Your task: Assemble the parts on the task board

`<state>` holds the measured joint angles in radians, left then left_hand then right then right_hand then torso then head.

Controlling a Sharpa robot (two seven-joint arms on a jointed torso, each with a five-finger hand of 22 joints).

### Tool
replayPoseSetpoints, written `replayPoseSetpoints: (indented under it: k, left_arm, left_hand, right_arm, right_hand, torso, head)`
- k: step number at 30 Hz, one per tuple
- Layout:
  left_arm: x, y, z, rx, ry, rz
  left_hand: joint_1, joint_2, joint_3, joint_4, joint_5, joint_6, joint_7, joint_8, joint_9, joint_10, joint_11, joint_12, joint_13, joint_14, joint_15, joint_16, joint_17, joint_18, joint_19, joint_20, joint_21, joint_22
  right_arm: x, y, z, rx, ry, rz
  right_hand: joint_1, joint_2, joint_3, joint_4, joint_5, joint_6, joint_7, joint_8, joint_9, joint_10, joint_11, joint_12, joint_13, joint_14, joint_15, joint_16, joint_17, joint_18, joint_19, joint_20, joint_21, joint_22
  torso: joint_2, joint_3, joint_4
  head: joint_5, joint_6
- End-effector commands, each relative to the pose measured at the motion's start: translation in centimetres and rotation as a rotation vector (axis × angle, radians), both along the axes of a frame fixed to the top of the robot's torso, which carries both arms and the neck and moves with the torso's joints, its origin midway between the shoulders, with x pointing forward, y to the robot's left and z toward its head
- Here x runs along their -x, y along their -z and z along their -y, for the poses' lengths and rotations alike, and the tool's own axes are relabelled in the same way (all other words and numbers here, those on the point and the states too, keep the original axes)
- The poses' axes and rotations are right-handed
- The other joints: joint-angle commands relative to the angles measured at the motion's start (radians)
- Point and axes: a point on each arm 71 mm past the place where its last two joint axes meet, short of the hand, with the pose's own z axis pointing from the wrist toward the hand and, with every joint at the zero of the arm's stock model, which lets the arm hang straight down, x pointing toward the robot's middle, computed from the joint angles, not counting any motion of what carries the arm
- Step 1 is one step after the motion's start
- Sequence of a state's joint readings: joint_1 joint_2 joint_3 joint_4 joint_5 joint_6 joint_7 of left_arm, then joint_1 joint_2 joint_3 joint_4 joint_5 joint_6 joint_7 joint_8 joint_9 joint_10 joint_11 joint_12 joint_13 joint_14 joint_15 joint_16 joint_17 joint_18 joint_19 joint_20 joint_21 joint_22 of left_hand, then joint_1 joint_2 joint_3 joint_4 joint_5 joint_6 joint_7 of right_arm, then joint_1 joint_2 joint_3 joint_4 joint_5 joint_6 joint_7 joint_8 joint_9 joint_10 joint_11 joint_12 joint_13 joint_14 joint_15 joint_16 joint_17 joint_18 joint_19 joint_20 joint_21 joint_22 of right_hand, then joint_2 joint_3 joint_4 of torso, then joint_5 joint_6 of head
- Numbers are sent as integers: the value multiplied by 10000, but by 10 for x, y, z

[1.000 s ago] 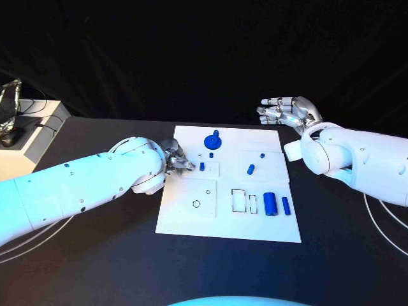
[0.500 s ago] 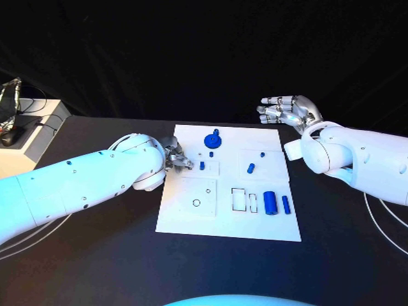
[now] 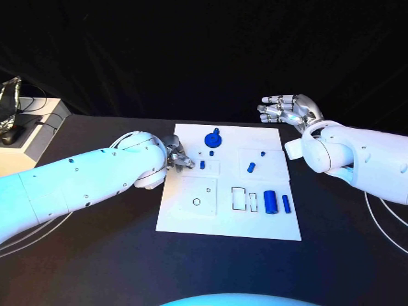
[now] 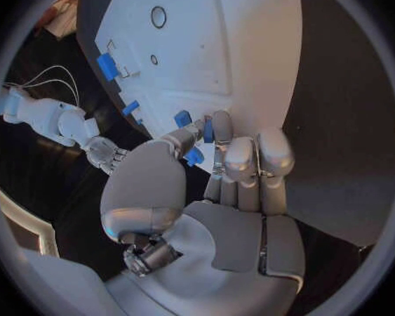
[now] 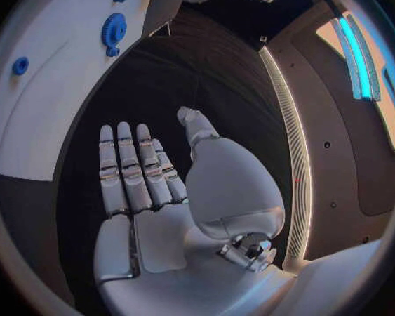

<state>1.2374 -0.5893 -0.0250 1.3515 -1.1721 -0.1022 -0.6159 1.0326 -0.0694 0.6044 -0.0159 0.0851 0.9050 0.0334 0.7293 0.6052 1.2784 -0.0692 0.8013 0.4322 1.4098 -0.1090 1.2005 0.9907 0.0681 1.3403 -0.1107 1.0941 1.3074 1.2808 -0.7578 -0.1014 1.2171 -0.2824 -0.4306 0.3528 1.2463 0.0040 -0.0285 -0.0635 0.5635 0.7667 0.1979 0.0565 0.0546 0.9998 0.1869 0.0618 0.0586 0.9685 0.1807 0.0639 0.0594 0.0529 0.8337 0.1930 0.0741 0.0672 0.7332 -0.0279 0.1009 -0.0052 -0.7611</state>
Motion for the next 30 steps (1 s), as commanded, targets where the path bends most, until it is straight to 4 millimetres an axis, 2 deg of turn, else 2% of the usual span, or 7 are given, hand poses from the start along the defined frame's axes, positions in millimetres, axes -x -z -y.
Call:
replayPoseSetpoints:
  k: [1,13,30]
  left_arm:
    - [4,7,3,-268,175,-437]
    - [6,6,7,-157,226,-351]
    - [-1,9,-3,-475,2,-535]
  left_hand:
    - [99,71,663,-724,48,562,-478,44,-19,96,-11,-20,-24,72,5,43,11,-169,64,5,55,1104]
    - [108,92,671,-725,43,559,-476,53,-19,104,-16,-20,-29,72,3,56,25,-164,61,9,56,1102]
    - [134,110,646,-717,-11,534,-466,59,-30,95,-8,-26,-37,66,11,57,27,-151,48,32,60,1097]
  right_arm:
    - [0,0,-2,15,-217,60]
    - [0,0,-3,11,-240,50]
    - [0,0,-3,10,-244,52]
  right_hand:
    - [-77,-16,-28,-53,51,24,355,-45,-8,24,17,-32,-11,-43,-7,-56,-12,68,-67,32,-51,-8]
    - [-77,-16,-28,-53,51,24,355,-45,-8,24,17,-32,-11,-43,-7,-56,-12,68,-67,32,-51,-8]
    - [-77,-16,-28,-53,51,24,355,-45,-8,24,17,-32,-11,-43,-7,-56,-12,68,-67,32,-51,-8]
  torso:
    - [2,-3,2]
    - [12,-5,3]
    - [6,-6,9]
  head:
    - [-7,-2]
    - [-26,-16]
    - [-9,-75]
